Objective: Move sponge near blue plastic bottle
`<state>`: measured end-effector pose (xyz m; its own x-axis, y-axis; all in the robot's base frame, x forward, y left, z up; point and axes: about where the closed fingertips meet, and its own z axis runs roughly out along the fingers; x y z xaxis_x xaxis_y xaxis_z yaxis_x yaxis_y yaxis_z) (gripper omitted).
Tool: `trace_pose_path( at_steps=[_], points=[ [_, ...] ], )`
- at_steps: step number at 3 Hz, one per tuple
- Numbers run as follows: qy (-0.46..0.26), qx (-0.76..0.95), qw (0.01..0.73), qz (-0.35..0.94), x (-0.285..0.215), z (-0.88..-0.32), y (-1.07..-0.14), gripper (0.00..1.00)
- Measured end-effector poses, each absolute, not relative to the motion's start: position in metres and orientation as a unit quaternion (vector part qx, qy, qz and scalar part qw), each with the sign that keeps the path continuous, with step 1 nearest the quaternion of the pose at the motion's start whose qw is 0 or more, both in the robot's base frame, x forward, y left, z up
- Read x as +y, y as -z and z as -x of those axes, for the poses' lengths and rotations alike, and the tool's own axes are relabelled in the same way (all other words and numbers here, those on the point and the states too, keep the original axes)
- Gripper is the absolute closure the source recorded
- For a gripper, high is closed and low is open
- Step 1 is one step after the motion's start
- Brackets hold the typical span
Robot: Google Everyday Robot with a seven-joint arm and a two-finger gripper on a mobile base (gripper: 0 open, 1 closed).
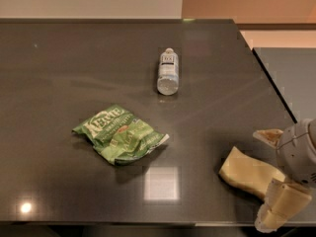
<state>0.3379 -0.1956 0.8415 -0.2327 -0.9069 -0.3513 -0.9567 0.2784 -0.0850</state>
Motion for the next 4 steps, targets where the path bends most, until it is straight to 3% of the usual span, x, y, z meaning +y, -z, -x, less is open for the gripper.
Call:
trace_pose_path(
  at_steps=[1, 4],
  points=[
    [-0.075, 0.784, 0.168, 0.593, -0.195, -0.339, -0.838, 0.18],
    [-0.068, 0.786, 0.164, 0.592, -0.203, -0.36, -0.856, 0.87]
  ],
)
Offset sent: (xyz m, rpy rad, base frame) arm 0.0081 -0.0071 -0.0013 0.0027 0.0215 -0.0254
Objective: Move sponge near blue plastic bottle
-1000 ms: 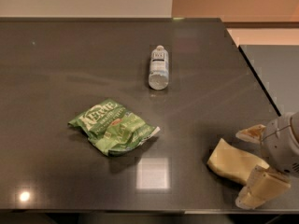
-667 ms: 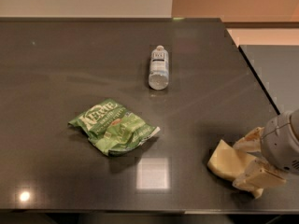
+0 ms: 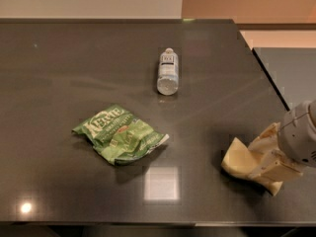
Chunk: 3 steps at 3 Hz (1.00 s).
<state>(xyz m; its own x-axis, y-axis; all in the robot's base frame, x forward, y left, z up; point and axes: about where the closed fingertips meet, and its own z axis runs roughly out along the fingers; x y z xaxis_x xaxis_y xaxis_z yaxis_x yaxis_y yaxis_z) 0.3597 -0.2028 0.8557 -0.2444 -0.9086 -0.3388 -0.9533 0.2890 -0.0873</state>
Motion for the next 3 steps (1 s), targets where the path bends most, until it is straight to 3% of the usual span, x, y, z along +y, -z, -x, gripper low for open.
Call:
trace_pose_path(
  at_steps=[1, 3],
  points=[
    [-0.062, 0.783, 0.178, 0.592, -0.201, -0.384, -0.881, 1.0],
    [-0.046, 0.771, 0.222, 0.595, -0.188, -0.459, -0.927, 1.0]
  ],
)
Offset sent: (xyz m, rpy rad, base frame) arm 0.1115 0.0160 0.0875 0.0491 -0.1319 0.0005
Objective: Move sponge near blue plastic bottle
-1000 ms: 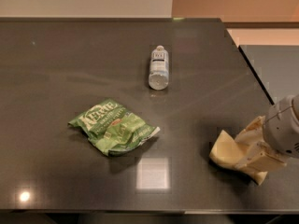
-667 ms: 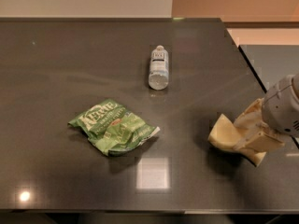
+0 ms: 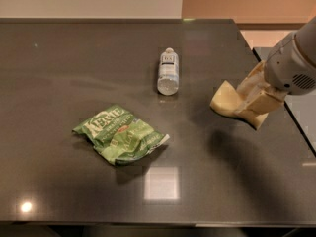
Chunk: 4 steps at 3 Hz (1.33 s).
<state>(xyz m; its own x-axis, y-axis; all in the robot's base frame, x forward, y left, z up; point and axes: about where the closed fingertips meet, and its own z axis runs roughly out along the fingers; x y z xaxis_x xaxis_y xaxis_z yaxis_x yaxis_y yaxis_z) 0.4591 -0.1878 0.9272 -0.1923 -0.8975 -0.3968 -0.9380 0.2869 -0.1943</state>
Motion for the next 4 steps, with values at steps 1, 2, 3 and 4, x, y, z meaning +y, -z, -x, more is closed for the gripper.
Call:
trace_pose_path(
  at_steps=[1, 2, 3, 4],
  points=[
    [-0.046, 0.764, 0.237, 0.599, -0.182, -0.502, -0.934, 1.0],
    [-0.052, 0.763, 0.242, 0.598, -0.18, -0.548, -0.93, 1.0],
    [-0.06, 0.764, 0.24, 0.596, -0.181, -0.589, -0.917, 1.0],
    [-0.067, 0.766, 0.234, 0.595, -0.183, -0.619, -0.9, 0.82]
  ],
)
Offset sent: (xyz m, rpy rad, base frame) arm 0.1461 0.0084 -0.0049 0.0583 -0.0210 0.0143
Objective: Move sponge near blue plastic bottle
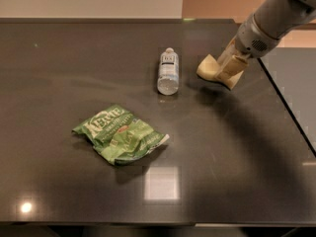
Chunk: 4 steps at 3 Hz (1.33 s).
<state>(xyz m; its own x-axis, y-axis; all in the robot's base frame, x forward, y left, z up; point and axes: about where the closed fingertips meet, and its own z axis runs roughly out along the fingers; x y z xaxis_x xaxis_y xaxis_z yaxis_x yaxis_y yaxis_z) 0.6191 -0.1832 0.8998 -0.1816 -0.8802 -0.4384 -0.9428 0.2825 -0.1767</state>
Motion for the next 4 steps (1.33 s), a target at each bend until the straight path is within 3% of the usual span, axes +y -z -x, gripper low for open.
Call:
trace_pose_path(
  at_steps=[3, 4],
  points=[
    [-0.095, 0.758, 0.212, 0.609, -0.163, -0.642, -0.865, 0.12],
    [-0.101, 0.756, 0.212, 0.611, -0.157, -0.642, -0.863, 0.0]
  ],
)
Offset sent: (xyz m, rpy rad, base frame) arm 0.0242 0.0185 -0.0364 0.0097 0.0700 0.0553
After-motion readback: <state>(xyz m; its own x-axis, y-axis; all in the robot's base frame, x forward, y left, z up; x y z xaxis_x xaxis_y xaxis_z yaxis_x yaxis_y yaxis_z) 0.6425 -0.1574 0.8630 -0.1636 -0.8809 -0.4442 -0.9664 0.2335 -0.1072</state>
